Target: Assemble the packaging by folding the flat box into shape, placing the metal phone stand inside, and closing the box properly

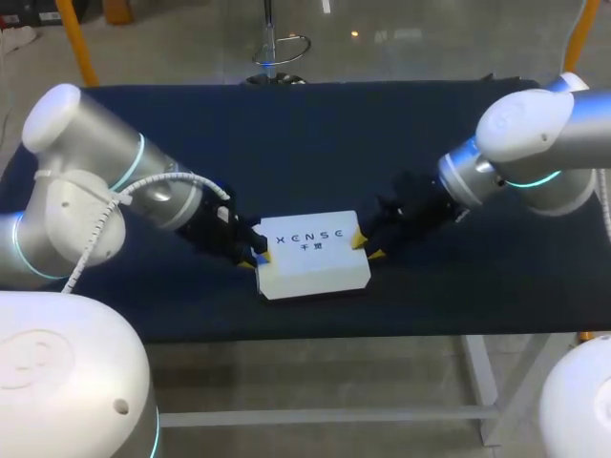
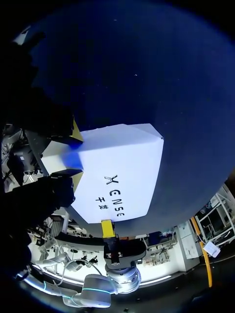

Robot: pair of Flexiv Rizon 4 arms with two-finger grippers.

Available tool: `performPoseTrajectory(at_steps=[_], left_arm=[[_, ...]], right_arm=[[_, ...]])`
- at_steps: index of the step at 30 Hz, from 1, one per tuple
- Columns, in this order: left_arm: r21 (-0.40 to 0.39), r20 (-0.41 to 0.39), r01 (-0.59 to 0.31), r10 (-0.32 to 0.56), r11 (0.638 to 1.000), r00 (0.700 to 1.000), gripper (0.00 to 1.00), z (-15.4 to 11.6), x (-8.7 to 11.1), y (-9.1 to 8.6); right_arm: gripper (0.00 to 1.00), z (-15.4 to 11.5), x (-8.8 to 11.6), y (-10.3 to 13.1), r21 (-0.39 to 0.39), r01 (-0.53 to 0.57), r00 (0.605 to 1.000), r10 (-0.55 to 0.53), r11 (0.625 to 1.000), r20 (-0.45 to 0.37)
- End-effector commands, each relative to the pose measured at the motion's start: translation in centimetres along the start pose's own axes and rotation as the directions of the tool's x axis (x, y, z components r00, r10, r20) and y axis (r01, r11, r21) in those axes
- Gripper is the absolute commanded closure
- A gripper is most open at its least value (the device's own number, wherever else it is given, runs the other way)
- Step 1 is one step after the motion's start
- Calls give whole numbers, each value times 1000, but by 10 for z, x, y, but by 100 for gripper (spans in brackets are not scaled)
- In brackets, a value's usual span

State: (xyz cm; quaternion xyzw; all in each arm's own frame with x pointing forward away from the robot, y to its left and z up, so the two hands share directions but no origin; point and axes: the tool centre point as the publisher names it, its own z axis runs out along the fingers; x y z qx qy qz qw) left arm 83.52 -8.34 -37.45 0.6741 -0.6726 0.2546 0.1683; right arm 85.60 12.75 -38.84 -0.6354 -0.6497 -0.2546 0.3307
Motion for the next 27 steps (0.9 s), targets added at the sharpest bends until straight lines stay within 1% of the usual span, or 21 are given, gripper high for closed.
performPoseTrajectory(at_steps=[1,6,13,20,27], left_arm=[[-22,24,7,-7,1000,1000,63,7,13,-4],[-43,27,8,-7,999,1000,62,6,15,-6],[-70,14,18,-17,997,1000,62,4,17,-8],[-110,13,35,-33,993,999,62,2,20,-10],[-150,16,72,-70,986,997,62,-1,22,-14]], right_arm=[[58,6,5,1,15,-8,1000,8,1000,-14],[58,5,6,2,37,-26,999,27,999,-23],[58,3,11,1,53,-29,999,30,998,-15],[59,0,14,3,99,-59,998,61,993,-22],[60,-1,18,7,150,-101,994,106,984,-24]])
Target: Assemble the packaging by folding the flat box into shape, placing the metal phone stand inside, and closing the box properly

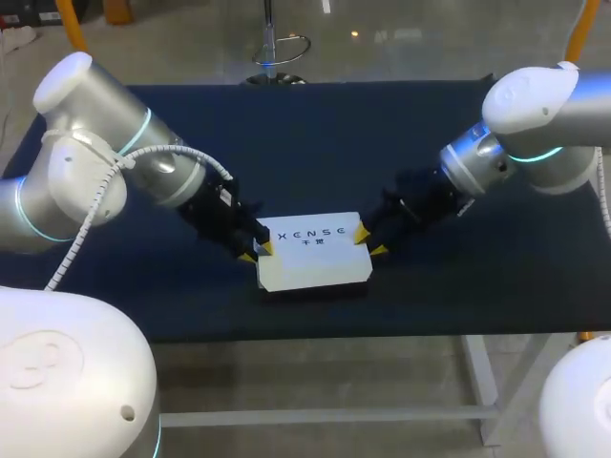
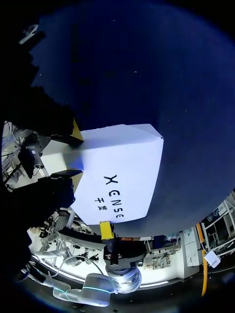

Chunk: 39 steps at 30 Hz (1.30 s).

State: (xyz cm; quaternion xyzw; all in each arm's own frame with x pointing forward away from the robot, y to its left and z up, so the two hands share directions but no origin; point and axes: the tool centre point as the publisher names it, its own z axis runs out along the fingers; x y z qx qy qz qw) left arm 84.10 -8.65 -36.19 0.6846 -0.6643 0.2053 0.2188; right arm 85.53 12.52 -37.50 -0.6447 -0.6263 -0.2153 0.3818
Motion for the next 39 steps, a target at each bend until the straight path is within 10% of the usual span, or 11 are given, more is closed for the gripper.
performPoseTrajectory(at_steps=[1,39], left_arm=[[-33,6,6,-6,999,1000,62,5,14,-7],[-242,-2,95,-98,966,995,60,-9,19,-19]], right_arm=[[60,9,10,10,57,-13,1000,13,998,-5],[62,3,22,11,152,-82,997,81,985,9]])
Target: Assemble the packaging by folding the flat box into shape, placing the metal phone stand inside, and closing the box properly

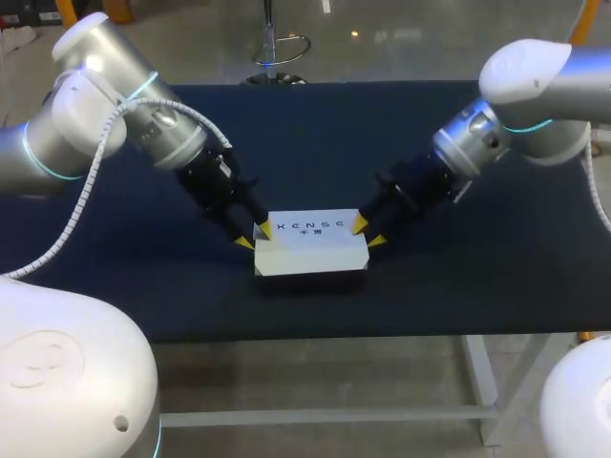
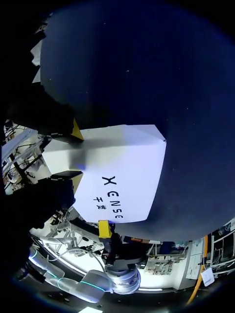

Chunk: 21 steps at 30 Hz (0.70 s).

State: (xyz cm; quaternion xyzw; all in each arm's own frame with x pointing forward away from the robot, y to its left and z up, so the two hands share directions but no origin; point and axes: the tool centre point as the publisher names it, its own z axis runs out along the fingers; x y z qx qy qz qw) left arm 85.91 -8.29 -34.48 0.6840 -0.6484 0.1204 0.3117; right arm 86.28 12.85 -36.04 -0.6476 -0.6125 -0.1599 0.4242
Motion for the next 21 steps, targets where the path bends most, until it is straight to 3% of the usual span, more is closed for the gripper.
performPoseTrajectory(at_steps=[1,21], left_arm=[[-10,0,3,-3,1000,1000,60,7,12,-1],[-26,-11,32,-32,999,999,60,3,11,5]], right_arm=[[62,10,9,7,40,0,1000,1,999,-5],[62,5,8,5,86,-13,1000,15,996,-15]])
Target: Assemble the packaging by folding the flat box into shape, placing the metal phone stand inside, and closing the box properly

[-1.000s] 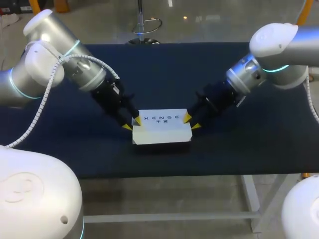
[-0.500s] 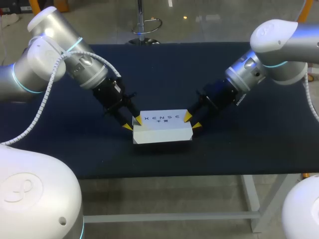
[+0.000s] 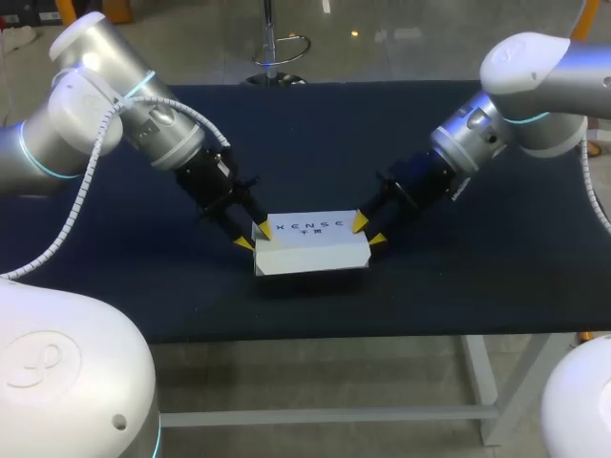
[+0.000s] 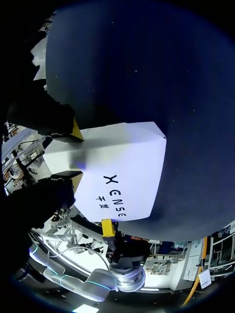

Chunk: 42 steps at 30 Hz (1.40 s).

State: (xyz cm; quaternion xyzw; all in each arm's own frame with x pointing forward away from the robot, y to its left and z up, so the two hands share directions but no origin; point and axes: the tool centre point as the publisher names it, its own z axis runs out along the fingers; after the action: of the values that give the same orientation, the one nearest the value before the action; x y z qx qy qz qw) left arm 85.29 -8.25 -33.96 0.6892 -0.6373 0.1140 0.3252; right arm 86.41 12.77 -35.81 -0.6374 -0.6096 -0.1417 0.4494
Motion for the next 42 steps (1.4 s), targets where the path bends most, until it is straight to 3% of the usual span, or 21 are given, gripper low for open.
performPoseTrajectory(at_steps=[1,42], left_arm=[[-5,3,4,-4,1000,1000,60,5,8,-2],[-7,-6,67,-67,998,998,61,-6,0,-5]], right_arm=[[62,7,7,5,25,1,1000,-1,1000,-2],[61,-4,2,5,7,-33,999,33,999,9]])
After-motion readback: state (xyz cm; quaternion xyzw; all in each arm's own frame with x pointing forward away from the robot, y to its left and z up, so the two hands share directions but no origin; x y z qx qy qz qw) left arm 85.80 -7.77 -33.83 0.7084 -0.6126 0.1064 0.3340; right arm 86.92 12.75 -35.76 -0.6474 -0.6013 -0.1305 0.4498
